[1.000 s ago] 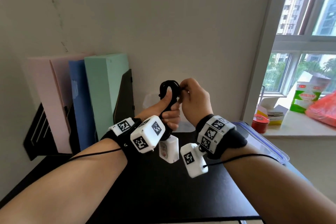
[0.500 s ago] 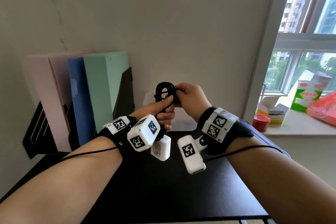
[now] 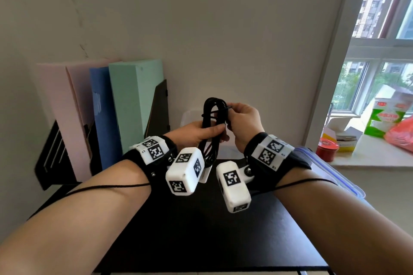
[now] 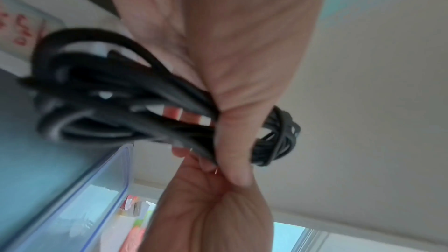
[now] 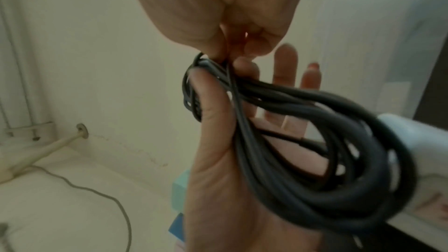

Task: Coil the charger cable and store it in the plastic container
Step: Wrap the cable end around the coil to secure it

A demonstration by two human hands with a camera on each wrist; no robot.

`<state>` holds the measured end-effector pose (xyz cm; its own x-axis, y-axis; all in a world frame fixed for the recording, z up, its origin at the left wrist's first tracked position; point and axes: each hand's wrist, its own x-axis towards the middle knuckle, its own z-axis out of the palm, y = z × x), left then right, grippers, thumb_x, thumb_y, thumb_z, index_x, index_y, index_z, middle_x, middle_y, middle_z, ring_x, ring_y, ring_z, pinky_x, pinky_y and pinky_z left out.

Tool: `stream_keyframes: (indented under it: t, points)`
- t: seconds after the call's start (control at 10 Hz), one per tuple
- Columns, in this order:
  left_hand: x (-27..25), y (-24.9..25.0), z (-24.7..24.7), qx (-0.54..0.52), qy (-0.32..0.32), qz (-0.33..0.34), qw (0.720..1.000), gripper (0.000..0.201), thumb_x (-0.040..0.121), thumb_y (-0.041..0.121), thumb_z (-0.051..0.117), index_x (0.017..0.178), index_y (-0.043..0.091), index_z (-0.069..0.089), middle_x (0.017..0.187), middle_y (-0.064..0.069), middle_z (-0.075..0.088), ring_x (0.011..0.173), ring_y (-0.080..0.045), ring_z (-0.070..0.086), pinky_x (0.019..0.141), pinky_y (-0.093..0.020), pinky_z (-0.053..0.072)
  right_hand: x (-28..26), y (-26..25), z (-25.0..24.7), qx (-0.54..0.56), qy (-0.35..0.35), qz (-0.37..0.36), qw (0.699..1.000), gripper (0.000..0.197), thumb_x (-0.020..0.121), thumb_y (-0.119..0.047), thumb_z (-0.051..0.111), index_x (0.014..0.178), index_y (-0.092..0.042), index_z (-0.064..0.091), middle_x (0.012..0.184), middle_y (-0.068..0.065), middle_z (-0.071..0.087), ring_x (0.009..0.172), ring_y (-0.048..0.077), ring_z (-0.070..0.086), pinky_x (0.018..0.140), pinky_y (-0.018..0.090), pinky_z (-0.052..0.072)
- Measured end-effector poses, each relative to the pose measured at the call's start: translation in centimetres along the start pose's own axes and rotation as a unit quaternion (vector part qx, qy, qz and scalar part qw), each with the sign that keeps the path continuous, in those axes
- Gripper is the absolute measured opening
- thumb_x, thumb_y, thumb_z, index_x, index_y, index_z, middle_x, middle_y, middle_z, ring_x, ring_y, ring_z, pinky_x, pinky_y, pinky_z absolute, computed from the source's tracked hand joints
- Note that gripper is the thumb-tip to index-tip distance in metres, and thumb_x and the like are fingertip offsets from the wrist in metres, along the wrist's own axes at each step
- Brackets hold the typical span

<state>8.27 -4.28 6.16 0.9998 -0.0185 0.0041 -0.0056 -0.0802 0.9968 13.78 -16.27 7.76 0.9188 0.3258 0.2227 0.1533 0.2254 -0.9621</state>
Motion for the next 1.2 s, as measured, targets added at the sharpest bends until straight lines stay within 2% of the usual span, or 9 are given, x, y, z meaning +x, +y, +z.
stream_keyframes:
  t: [0.2, 0.4, 0.5, 0.7, 0.8, 0.9, 1.0, 1.1, 1.2]
  points:
    - [-0.4, 0.1, -0.1, -0.024, -0.087, -0.042, 0.995, 0.022, 0.072, 0.010, 0.073, 0.088, 0.009, 0.058, 0.069, -0.003, 0.064, 0.071, -0.018, 0.065, 0.096, -0.051, 0.045, 1.4, 1.2, -0.1, -0.131, 0.061, -0.048, 0.988, 0.026, 0.089, -0.005, 0.043, 0.080, -0.019, 0.062, 0.078, 0.003, 0.066, 0.068, 0.017, 0.060, 0.070, 0.036, 0.057]
    - [-0.2, 0.0, 0.7, 0.129, 0.087, -0.082, 0.984, 0.016, 0.082, -0.006, 0.055, 0.082, 0.010, 0.056, 0.063, -0.006, 0.050, 0.047, -0.011, 0.051, 0.054, -0.024, 0.045, 1.4, 0.6, -1.2, -0.293, 0.095, -0.136, 0.942, 0.023, 0.092, -0.015, 0.043, 0.096, -0.019, 0.065, 0.095, 0.004, 0.070, 0.088, 0.023, 0.064, 0.083, 0.038, 0.053]
    - [0.6, -1.3, -0.5, 0.161, 0.151, -0.099, 0.970, 0.020, 0.082, -0.003, 0.055, 0.068, 0.011, 0.055, 0.057, -0.006, 0.051, 0.051, -0.017, 0.049, 0.060, -0.029, 0.044, -0.5, -0.4, -1.0, -0.388, 0.025, -0.250, 0.887, 0.023, 0.093, -0.021, 0.046, 0.103, -0.019, 0.067, 0.091, 0.001, 0.070, 0.082, 0.019, 0.063, 0.076, 0.031, 0.051]
    - [1.1, -1.6, -0.8, 0.150, 0.165, -0.065, 0.973, 0.036, 0.094, -0.009, 0.037, 0.067, 0.015, 0.042, 0.039, 0.007, 0.057, 0.041, -0.002, 0.057, 0.046, -0.013, 0.047, -3.7, -1.3, 1.3, -0.249, -0.165, -0.230, 0.926, 0.015, 0.090, -0.005, 0.054, 0.088, -0.006, 0.069, 0.069, 0.000, 0.062, 0.064, 0.013, 0.058, 0.066, 0.026, 0.053]
    - [0.7, -1.2, -3.6, 0.076, 0.189, -0.054, 0.978, 0.039, 0.094, -0.009, 0.035, 0.067, 0.019, 0.039, 0.025, 0.015, 0.048, 0.029, 0.006, 0.051, 0.036, -0.006, 0.040, -4.3, -0.9, 0.9, -0.276, -0.224, -0.229, 0.907, 0.013, 0.089, -0.006, 0.056, 0.089, -0.006, 0.069, 0.070, -0.004, 0.062, 0.067, 0.010, 0.059, 0.071, 0.026, 0.054]
    - [1.2, -0.6, -4.9, 0.023, 0.217, -0.042, 0.975, 0.034, 0.090, 0.001, 0.051, 0.058, 0.012, 0.057, 0.042, 0.001, 0.054, 0.034, -0.009, 0.052, 0.041, -0.022, 0.045, -3.2, 0.2, -0.8, -0.233, -0.206, -0.188, 0.932, 0.016, 0.090, -0.003, 0.054, 0.085, -0.009, 0.068, 0.067, 0.000, 0.063, 0.061, 0.007, 0.059, 0.066, 0.022, 0.051]
    - [0.8, 0.3, -4.7, -0.057, 0.174, -0.023, 0.983, 0.042, 0.091, 0.007, 0.047, 0.050, 0.014, 0.050, 0.044, 0.000, 0.041, 0.032, -0.008, 0.037, 0.045, -0.021, 0.036, -0.7, 1.1, -3.4, -0.213, -0.137, -0.134, 0.958, 0.025, 0.091, -0.002, 0.052, 0.074, -0.017, 0.065, 0.064, -0.001, 0.064, 0.055, 0.001, 0.057, 0.068, 0.018, 0.048]
    - [0.0, 0.9, -2.9, -0.091, 0.031, -0.018, 0.995, 0.047, 0.093, 0.011, 0.041, 0.046, 0.016, 0.041, 0.037, 0.006, 0.035, 0.031, -0.005, 0.032, 0.049, -0.021, 0.032, 0.9, 2.7, -4.4, -0.371, -0.083, -0.188, 0.906, 0.016, 0.088, -0.014, 0.060, 0.078, -0.020, 0.072, 0.077, -0.006, 0.059, 0.081, 0.016, 0.056, 0.084, 0.028, 0.045]
    - [-0.6, 0.8, -1.0, -0.108, -0.101, 0.000, 0.989, 0.042, 0.080, 0.017, 0.063, 0.043, 0.020, 0.044, 0.037, 0.008, 0.038, 0.034, -0.003, 0.035, 0.046, -0.018, 0.037, 1.5, 2.7, -3.8, -0.353, -0.034, -0.202, 0.913, 0.012, 0.086, -0.018, 0.064, 0.087, -0.014, 0.075, 0.082, -0.001, 0.057, 0.080, 0.013, 0.053, 0.081, 0.025, 0.042]
